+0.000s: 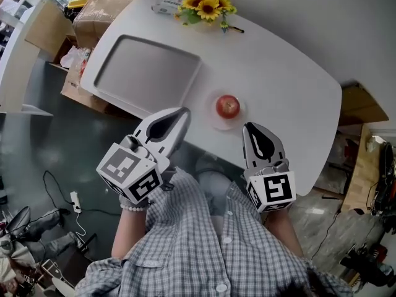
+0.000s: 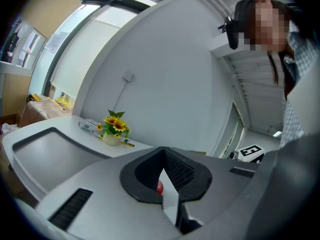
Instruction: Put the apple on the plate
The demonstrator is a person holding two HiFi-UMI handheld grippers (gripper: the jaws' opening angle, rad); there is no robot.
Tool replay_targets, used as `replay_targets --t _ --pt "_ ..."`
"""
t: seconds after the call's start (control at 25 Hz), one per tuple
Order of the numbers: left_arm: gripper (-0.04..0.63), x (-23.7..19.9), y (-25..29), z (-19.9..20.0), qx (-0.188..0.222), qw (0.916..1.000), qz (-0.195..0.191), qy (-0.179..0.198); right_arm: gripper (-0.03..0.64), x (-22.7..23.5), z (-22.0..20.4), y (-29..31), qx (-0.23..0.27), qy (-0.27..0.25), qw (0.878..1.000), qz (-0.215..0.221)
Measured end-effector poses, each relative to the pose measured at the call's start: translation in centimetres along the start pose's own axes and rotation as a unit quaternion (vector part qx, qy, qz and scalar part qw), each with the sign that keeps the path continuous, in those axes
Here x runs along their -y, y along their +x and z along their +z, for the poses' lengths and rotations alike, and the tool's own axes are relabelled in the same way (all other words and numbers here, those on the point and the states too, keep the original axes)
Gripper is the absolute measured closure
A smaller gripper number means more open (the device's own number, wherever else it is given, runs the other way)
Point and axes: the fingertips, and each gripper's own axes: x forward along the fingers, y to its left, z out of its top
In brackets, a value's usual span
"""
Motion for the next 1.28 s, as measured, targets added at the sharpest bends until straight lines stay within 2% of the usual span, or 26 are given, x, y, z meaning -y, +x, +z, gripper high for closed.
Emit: replay_targets --t 0.12,0.24,0.44,0.56,0.76,0.96,1.08,1.2,1.28 --pt "0.586 -1.3 2.2 -0.6 -0.014 0.9993 0.034 0.002 0.586 2.1 -1.5 1.0 -0.026 0.004 1.0 0.005" --pt "0.585 -2.8 4.4 -1.5 -0.029 0.9972 0.068 -0.013 0.586 4.1 -3.1 2.2 -0.05 0.01 0.999 0.016" --pt "0.584 -4.6 7.2 -3.9 -0.074 0.992 0.096 -0.035 0.586 6.6 -5.1 3.9 -0.079 0.009 0.996 0.031" --pt "0.584 -5.3 8.4 -5.9 -0.112 0.9872 0.109 -0.033 0.586 7.1 -6.9 4.7 -0.109 0.006 0.993 0.046" --pt "0.584 -6.1 10.2 -9.4 -0.18 0.9765 0.11 -0.042 0.586 7.4 -10.1 6.2 -0.157 0.007 0.986 0.063" --pt "0.583 -7.2 11.2 -13.1 -0.232 0.9632 0.124 -0.054 0.584 8.4 -11.6 7.6 -0.168 0.015 0.985 0.031" --pt "0.583 -8.2 11.8 -15.0 -0.264 0.9544 0.131 -0.05 0.554 8.7 -12.9 8.3 -0.188 0.02 0.981 0.029" --pt "0.58 -8.8 11.9 -16.4 -0.285 0.9472 0.138 -0.052 0.531 8.1 -14.4 8.6 -0.214 0.039 0.975 0.046" --pt "0.532 -8.9 12.0 -17.3 -0.299 0.9429 0.134 -0.06 0.528 7.7 -15.6 8.6 -0.234 0.056 0.969 0.059"
